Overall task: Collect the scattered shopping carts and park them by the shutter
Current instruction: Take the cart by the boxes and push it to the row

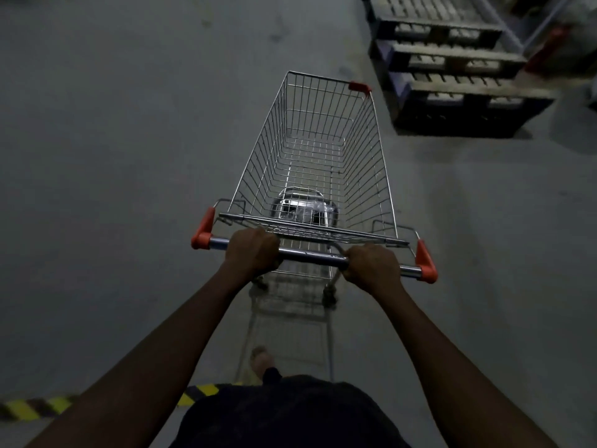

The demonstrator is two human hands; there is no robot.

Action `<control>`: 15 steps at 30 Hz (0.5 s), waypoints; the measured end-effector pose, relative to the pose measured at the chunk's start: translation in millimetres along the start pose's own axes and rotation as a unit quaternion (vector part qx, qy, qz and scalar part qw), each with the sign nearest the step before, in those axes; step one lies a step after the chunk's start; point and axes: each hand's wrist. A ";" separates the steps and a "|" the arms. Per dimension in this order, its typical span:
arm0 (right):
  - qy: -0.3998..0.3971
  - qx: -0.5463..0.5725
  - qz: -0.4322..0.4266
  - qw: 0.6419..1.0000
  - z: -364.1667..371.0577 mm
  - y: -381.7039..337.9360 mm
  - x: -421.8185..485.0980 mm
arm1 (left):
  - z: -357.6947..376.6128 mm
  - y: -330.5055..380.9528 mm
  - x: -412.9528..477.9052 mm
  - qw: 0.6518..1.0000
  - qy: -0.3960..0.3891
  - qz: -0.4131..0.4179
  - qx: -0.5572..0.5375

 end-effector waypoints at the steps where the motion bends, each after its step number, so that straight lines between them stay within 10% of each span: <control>1: 0.005 -0.008 -0.014 1.000 -4.2 -9.3 15.0 | 0.5 -13.7 2.0 1.000 0.000 -0.017 -0.007; 15: 0.039 -0.087 -0.188 0.977 -79.3 -154.6 228.3 | 5.7 -201.3 55.3 0.978 0.021 -0.205 -0.045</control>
Point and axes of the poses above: each hand's wrist, its own x-axis towards the middle knuckle, its own z-axis out of the palm, y = z × x, and after that the axes turned 2 degrees about -y, right-handed
